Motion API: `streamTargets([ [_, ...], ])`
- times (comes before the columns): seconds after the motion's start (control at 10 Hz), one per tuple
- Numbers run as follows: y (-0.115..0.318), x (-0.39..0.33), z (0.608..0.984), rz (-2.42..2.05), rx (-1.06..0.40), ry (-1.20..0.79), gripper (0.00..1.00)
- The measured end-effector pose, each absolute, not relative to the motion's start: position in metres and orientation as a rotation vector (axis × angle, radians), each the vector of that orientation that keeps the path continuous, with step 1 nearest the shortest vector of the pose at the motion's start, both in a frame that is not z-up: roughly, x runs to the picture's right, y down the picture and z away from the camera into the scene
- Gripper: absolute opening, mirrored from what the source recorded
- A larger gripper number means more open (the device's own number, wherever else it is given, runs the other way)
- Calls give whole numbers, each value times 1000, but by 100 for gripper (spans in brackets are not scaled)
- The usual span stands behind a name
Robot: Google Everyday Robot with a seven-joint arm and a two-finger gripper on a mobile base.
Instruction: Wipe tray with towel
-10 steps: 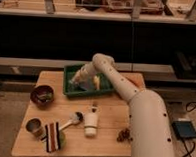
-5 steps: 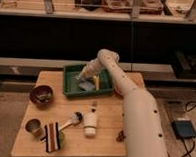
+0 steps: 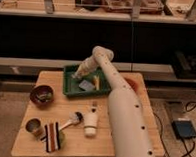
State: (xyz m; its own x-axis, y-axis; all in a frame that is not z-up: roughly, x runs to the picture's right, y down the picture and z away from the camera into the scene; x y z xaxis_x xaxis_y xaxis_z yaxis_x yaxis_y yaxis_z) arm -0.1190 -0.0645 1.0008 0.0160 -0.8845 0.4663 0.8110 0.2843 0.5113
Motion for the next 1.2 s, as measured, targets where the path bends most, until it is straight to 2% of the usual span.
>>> streamTargets([
  [0.5,-47,-142,991,-1357,121,-878,0],
  [0.9,-25,-116,974,-1368,113,-897,0],
  [1.2,-39,-83,980,-1336,108,-852,0],
])
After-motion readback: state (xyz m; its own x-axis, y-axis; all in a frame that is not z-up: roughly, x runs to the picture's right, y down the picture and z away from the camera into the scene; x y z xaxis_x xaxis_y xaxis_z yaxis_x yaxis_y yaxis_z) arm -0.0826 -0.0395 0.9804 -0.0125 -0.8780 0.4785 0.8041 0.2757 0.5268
